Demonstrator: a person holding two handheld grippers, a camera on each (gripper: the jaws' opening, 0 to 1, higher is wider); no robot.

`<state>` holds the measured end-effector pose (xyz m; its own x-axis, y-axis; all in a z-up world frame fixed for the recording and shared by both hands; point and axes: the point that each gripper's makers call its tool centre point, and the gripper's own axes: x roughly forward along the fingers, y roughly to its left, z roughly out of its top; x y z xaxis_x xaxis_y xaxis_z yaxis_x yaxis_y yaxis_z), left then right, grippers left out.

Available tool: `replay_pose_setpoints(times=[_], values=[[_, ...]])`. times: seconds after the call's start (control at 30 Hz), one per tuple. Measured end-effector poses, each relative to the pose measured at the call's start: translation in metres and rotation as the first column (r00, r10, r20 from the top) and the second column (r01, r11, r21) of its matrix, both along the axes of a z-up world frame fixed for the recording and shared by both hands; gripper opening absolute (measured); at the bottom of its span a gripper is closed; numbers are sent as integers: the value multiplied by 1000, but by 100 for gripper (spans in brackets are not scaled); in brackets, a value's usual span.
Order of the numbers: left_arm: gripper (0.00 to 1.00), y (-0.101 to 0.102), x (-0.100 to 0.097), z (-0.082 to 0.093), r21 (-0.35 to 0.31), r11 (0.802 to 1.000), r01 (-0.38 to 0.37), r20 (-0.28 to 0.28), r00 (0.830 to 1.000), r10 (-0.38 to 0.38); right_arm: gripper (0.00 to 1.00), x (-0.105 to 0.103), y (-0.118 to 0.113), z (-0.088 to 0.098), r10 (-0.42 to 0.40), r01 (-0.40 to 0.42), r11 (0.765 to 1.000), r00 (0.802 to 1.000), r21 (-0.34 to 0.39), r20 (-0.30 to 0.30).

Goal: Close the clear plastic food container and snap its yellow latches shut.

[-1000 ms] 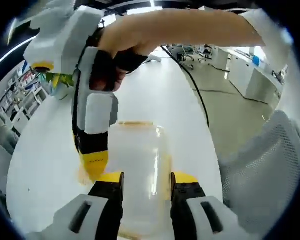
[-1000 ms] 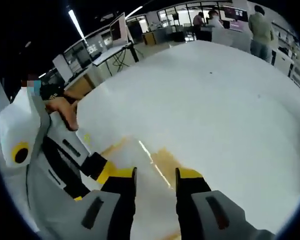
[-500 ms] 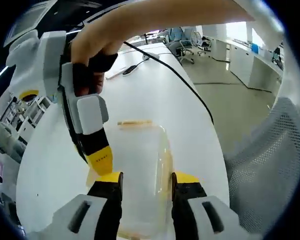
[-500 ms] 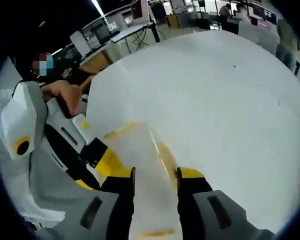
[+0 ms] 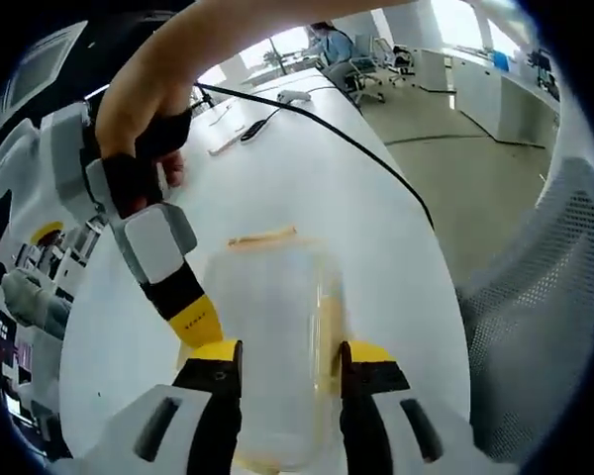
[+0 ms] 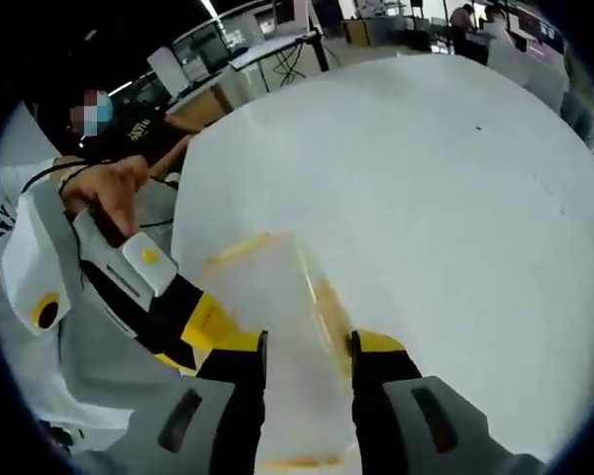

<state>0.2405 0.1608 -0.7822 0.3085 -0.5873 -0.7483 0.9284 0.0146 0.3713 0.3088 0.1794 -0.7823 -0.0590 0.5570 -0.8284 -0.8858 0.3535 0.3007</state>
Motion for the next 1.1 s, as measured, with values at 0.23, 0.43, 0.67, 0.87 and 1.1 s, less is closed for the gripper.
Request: replay_pose_setpoints(times=[0.23,0.43,0.67,0.87,1.1], values=[[30,0,-2,-1,11,1000,-8,38,999,8,30,1,-1,-1,-7,7,1000,1000,9,-18],[28,0,-2,0,2,1000,-11,33,999,11,30,0,-1,-1,-7,7,1000,1000,4,-23],[26,5,1,5,7,1000,-18,64,998,17,30,-1,-3,-1,-9,9,1000,1000,7,-28],[27,1,1,4,13,1000,-20,66,998,20,30,-2,-3,-1,0,1,1000,999,12,-36],[27,-2,1,2,16,1000,-18,69,997,17,27,-3,-4,-2,56,-55,998,994,11,-89]])
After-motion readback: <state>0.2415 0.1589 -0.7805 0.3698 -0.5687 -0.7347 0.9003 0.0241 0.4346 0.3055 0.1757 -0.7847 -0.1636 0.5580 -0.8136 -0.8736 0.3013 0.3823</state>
